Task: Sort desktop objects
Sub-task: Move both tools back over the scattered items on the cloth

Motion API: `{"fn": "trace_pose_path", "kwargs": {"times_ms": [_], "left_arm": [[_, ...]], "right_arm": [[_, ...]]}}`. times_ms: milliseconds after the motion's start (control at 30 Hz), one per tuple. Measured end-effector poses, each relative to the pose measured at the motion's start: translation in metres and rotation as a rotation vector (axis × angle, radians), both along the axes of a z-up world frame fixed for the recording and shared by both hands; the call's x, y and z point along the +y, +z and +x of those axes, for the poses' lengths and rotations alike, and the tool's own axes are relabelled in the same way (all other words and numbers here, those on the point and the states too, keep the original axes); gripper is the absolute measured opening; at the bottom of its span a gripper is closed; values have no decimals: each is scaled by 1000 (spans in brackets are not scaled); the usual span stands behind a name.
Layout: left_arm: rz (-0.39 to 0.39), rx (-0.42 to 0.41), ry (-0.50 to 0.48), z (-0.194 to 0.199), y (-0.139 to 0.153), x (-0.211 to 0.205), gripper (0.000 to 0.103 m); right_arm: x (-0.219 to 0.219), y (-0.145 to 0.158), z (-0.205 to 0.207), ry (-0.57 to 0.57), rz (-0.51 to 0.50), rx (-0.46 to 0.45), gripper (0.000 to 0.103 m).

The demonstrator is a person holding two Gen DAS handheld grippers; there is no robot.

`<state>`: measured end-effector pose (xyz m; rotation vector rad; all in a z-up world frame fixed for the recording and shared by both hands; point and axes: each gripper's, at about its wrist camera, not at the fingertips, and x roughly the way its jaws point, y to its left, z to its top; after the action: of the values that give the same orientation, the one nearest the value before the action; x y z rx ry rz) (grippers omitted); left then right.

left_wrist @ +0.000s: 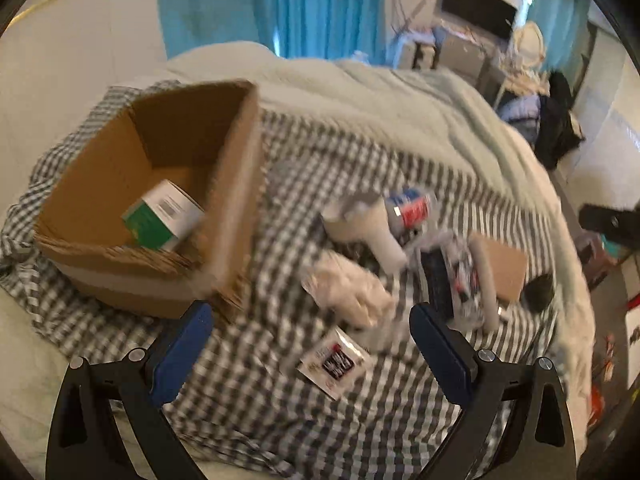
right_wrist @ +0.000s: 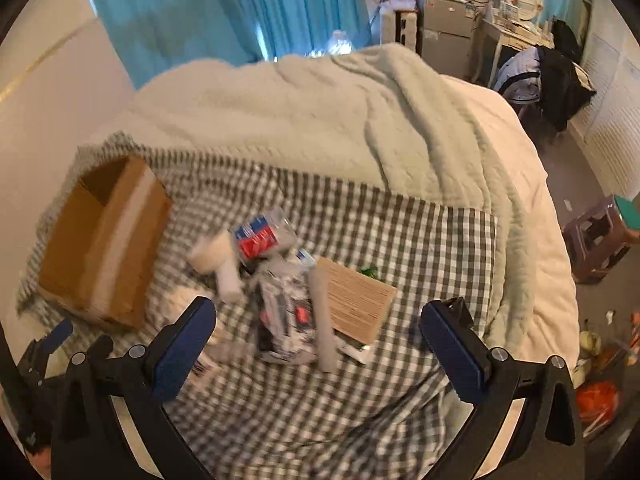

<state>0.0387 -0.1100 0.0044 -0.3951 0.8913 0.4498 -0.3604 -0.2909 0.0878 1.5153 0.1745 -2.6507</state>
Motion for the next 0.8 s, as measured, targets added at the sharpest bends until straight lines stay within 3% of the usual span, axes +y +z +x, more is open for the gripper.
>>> {"fn": "trace_pose_path", "kwargs": {"times_ms": [133,267,433,600,667,800], "left_arm": [[-2,37,-19,4,-36,-19,101],[-44,72,-24,0,-84,-27,101],[-53,127,-46,-6,-124,-36,101],[-15,139,-83,-3,-131,-34,101],[-21,132,-84,-1,-131,-31,101],[-56,136,-90,-2,-138,-27,101]], "right_arm": [[7,-36,-4,4,24,-114,101],[15,-73,-10,-20,31,-206,89],[22,-99,-19,-82,-9,-264,73],[17,-119,-27,-101,-16,-308,64],[16,-128,-32,-113,-17,-330,58],[17,-139,-37,-154,-54,-360,58]]}}
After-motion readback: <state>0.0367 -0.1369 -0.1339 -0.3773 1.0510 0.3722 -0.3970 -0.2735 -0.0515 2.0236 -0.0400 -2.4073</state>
